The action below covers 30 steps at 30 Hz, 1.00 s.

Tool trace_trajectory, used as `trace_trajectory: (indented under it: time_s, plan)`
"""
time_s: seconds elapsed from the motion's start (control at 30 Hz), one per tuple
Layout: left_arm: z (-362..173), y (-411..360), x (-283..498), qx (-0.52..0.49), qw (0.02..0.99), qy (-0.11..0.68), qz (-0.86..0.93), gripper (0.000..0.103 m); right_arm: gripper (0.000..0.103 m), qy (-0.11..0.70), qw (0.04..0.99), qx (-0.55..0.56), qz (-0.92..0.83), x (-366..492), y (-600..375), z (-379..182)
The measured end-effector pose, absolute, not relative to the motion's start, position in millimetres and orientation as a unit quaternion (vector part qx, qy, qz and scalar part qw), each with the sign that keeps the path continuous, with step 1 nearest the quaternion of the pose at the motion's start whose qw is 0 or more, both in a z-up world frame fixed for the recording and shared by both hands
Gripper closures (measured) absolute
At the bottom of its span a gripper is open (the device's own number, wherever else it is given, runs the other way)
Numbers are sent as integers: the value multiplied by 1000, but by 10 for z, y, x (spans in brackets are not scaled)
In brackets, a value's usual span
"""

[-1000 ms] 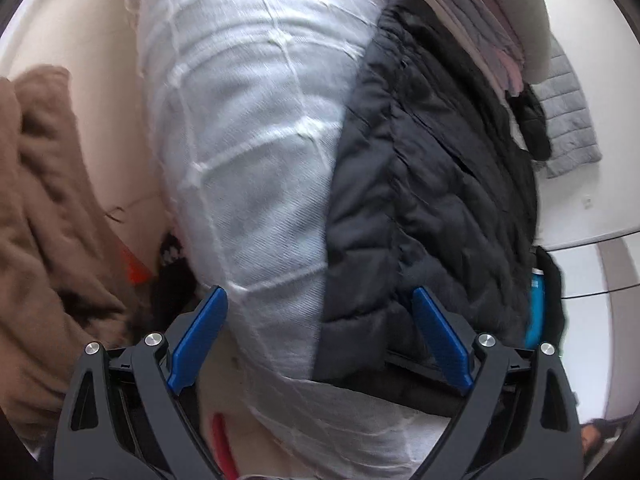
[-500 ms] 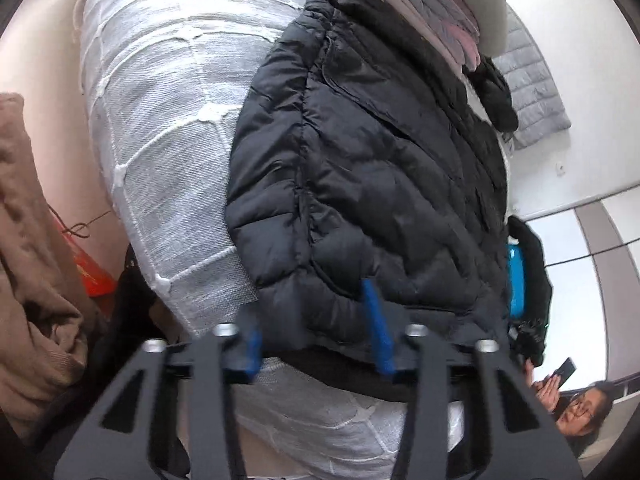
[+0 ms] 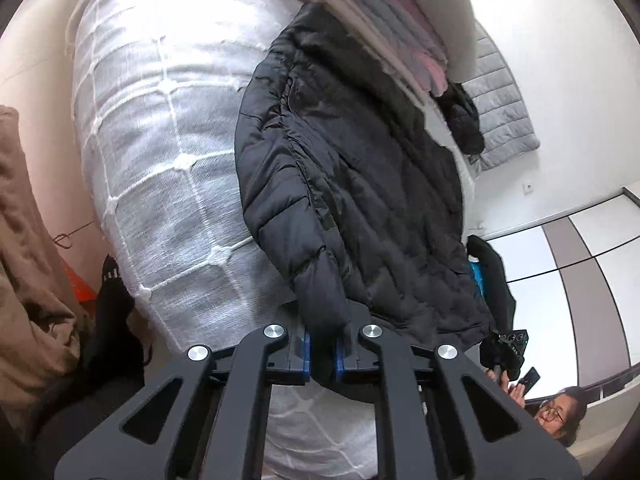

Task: Fold large clothes

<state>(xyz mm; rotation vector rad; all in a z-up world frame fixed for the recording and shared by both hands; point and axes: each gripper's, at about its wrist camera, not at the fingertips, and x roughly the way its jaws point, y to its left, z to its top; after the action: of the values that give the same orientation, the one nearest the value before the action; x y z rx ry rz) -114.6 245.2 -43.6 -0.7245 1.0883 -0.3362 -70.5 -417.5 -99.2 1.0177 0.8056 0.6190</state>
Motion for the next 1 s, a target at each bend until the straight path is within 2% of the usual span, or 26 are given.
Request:
trace_trajectory:
  time_s: [0.17,0.3,0.4,0.43,0.47,0.5,0.57,0.67,0.73,0.87,0.9,0.93,0.97,1.0]
  plan:
    - [-80,2473,-1316,-331,788,486,-183,97,96,348,759,458,306,-862,-4112,-664]
    - [-73,2400,-1415,-287,789,509,-190,97,96,389,760,426,299,-908,-4078,-645]
    - [-427,2469,-1366,-287,765,551,-168,93,82,434,743,435,266,-825,-4189,-941]
    - [-506,2501,-1352,-291,759,559,-163,91,66,450,732,444,253,-807,-4233,-1062]
    - [-599,2529,-1354,-301,752,564,-160,85,56,458,723,453,252,-797,-4253,-1138]
    - [-656,2552,-1360,-309,748,566,-157,81,53,458,715,463,255,-799,-4280,-1222]
    - [-777,2584,-1376,-323,742,567,-154,63,48,453,704,481,261,-799,-4295,-1318]
    - [-867,2564,-1365,-336,735,569,-152,55,44,455,693,494,263,-708,-4275,-1412]
    - [-901,2525,-1319,-340,733,569,-154,49,43,467,687,493,260,-601,-4241,-1501]
    - [-964,2393,-1247,-336,729,578,-149,45,45,479,679,492,259,-454,-4120,-1622]
    - [-969,2355,-1234,-331,729,579,-150,45,50,479,680,491,257,-429,-4109,-1632]
    - [-973,2326,-1230,-327,730,581,-150,45,67,479,682,491,256,-422,-4089,-1649]
    - [-974,2310,-1223,-325,731,581,-149,45,78,479,684,492,249,-439,-4104,-1661]
    - [-977,2301,-1222,-324,732,581,-150,45,80,474,686,494,248,-459,-4112,-1674]
